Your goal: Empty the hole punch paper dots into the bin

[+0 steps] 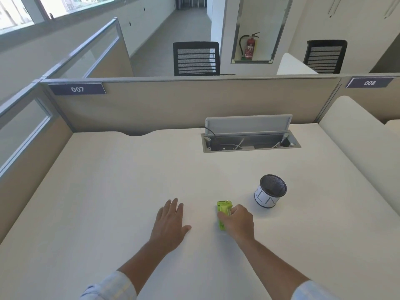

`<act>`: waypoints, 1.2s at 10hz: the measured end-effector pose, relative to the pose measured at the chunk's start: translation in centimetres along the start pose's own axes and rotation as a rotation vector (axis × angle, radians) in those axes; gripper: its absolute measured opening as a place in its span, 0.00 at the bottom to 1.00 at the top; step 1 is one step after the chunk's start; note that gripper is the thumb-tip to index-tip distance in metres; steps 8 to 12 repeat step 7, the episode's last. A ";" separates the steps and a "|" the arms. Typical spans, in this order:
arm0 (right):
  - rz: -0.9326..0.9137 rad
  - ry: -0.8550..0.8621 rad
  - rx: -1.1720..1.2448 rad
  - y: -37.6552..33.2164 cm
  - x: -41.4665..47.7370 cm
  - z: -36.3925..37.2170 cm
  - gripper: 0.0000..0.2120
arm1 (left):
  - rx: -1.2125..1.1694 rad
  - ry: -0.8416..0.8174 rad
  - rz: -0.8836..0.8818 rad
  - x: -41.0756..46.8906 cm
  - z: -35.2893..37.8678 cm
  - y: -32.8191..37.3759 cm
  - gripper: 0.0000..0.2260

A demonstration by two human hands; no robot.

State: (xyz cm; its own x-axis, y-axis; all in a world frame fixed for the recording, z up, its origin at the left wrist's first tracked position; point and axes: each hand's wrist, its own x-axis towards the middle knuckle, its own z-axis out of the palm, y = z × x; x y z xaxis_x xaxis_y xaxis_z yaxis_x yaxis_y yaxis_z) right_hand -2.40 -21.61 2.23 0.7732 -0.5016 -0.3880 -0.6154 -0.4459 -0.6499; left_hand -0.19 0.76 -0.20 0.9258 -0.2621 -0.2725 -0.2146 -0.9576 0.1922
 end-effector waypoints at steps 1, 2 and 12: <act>0.008 -0.009 -0.029 0.1 0.3 0.2 0.17 | 0.037 -0.034 -0.002 0.7 0.5 -0.7 0.39; 0.011 -0.014 -0.036 0.4 0.4 0.5 0.16 | 0.016 -0.049 -0.012 0.6 0.9 -0.9 0.39; -0.032 0.024 -0.058 0.2 0.4 -0.4 0.29 | 0.016 -0.076 -0.012 0.1 0.9 -0.8 0.40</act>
